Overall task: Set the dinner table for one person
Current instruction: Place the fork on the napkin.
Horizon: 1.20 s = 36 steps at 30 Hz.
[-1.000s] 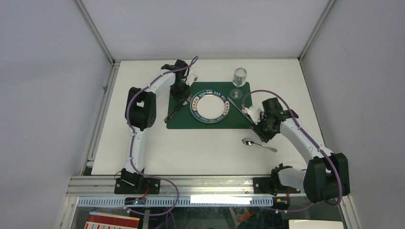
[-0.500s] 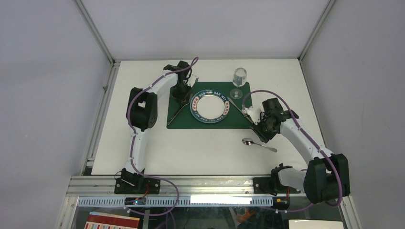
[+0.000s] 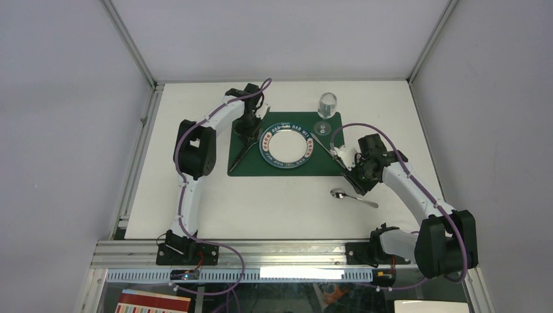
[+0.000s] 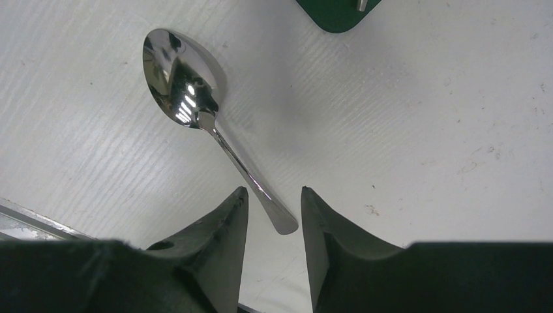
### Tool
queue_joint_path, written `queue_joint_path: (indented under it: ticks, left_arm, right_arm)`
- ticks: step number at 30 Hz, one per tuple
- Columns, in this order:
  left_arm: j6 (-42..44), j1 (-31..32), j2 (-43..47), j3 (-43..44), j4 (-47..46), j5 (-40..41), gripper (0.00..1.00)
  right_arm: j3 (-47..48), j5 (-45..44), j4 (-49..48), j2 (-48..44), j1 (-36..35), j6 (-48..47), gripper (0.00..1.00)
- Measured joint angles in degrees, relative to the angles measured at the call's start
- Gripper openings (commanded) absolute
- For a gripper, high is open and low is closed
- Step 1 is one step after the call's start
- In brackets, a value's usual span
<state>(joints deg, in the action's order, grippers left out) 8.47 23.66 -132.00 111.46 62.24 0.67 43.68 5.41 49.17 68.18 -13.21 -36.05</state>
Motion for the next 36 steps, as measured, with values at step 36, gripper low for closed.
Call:
queue_joint_path:
  ticks: [36]
  left_arm:
    - [-1.3, -2.3, 1.8, 1.0, 0.0, 0.5, 0.16]
  right_arm:
    - [0.0, 0.0, 0.0, 0.0, 0.0, 0.0, 0.38]
